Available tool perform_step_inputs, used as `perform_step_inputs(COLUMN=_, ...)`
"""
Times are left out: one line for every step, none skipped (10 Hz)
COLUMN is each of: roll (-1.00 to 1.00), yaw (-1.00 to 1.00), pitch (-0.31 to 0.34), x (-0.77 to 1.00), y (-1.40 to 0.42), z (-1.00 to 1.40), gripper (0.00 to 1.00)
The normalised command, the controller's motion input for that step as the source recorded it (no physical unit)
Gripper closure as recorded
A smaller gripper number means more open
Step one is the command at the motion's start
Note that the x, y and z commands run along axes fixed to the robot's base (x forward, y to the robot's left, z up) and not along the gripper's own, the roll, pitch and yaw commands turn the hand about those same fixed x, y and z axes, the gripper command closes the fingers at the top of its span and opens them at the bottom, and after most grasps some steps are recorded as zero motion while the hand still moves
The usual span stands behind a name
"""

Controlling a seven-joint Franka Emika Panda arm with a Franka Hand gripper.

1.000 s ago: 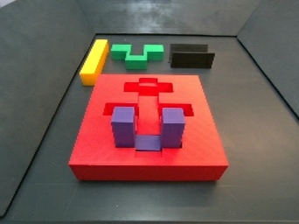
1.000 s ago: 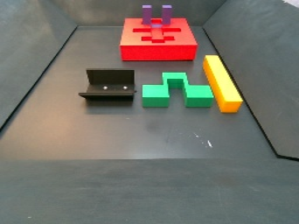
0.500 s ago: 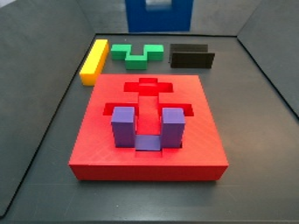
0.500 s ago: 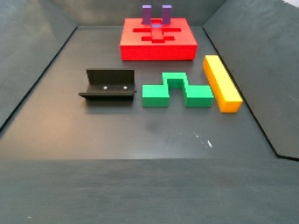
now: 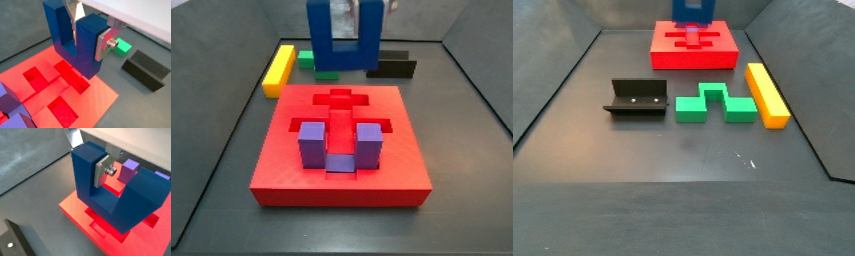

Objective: Pick up the blue object. Move up. Move to above the board. Insert the blue object.
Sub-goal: Insert the blue object.

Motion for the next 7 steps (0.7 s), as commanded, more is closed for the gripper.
perform_step_inputs(roll=-0.04, yaw=0.00, pitch=-0.074, x=0.05, y=0.00, z=-0.52, gripper=1.00)
perform_step_inputs(roll=-0.03, yaw=0.04, pitch=-0.099, x=0.24, y=0.00, z=-0.53, gripper=1.00)
perform_step_inputs(roll=0.00, yaw=0.10, pitch=-0.080, x=0.29, y=0.00, z=-0.51, gripper=1.00)
perform_step_inputs(roll=0.00, yaw=0.11, pitch=-0.067, x=0.23, y=0.00, z=-0.50, gripper=1.00)
perform_step_inputs(roll=0.00, yaw=0.08, pitch=-0.039, x=0.06, y=0.00, z=-0.45, gripper=1.00)
perform_step_inputs(roll=-0.03, yaw=0.01, pitch=-0.024, x=0.00, y=0.00, z=-0.26, gripper=1.00)
perform_step_inputs(roll=-0.02, yaw=0.00, pitch=-0.057, x=-0.12, y=-0.05, z=-0.14, gripper=1.00)
